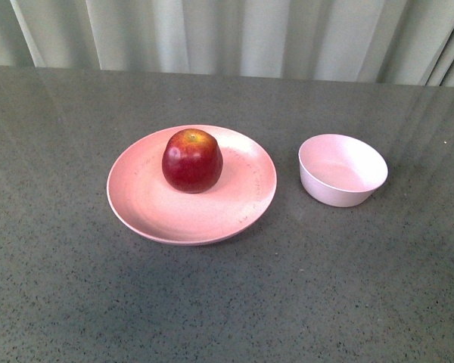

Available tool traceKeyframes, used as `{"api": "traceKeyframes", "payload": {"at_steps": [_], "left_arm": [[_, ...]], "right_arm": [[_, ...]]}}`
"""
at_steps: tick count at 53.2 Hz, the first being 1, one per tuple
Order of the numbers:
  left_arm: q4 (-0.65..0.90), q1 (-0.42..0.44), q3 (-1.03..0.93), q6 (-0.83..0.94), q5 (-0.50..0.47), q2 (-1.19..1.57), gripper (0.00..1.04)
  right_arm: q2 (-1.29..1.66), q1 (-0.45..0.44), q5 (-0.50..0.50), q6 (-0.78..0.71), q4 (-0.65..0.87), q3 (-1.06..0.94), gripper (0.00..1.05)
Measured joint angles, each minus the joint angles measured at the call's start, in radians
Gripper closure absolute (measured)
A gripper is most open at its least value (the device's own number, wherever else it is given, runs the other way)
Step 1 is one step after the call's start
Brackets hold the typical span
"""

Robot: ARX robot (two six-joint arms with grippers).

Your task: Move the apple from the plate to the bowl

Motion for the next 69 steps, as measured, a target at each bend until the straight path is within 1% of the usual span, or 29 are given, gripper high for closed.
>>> {"api": "traceKeyframes", "payload": {"at_steps": [1, 3, 6, 7, 12, 17, 20, 22, 41, 48, 61, 69], "left_arm": [[0.0, 0.0, 0.0, 0.0, 0.0, 0.0, 0.09], [0.0, 0.0, 0.0, 0.0, 0.0, 0.0, 0.09], [0.0, 0.0, 0.0, 0.0, 0.0, 0.0, 0.09], [0.0, 0.0, 0.0, 0.0, 0.0, 0.0, 0.09], [0.0, 0.0, 0.0, 0.0, 0.0, 0.0, 0.09], [0.0, 0.0, 0.0, 0.0, 0.0, 0.0, 0.09], [0.0, 0.0, 0.0, 0.0, 0.0, 0.0, 0.09], [0.0, 0.0, 0.0, 0.0, 0.0, 0.0, 0.09], [0.0, 0.0, 0.0, 0.0, 0.0, 0.0, 0.09], [0.0, 0.0, 0.0, 0.0, 0.0, 0.0, 0.09], [0.0, 0.0, 0.0, 0.0, 0.0, 0.0, 0.09], [0.0, 0.0, 0.0, 0.0, 0.0, 0.0, 0.09]], "right_arm": [[0.0, -0.001, 0.012, -0.019, 0.105, -0.043, 0.23], [-0.001, -0.001, 0.015, -0.032, 0.209, -0.101, 0.3], [-0.023, -0.001, 0.017, -0.048, 0.301, -0.172, 0.4], [-0.042, -0.001, 0.016, -0.051, 0.317, -0.197, 0.46], [-0.114, -0.003, 0.021, -0.06, 0.333, -0.265, 0.63], [-0.185, -0.003, 0.02, -0.067, 0.331, -0.344, 0.86], [-0.222, -0.003, 0.02, -0.069, 0.324, -0.375, 0.97], [-0.242, -0.003, 0.02, -0.069, 0.32, -0.388, 1.02], [-0.504, -0.003, 0.021, -0.072, 0.185, -0.518, 1.03], [-0.528, -0.003, 0.021, -0.072, 0.216, -0.562, 1.03], [-0.739, -0.003, 0.021, -0.073, 0.025, -0.571, 1.03], [-0.827, -0.003, 0.021, -0.073, -0.056, -0.571, 1.03]]}}
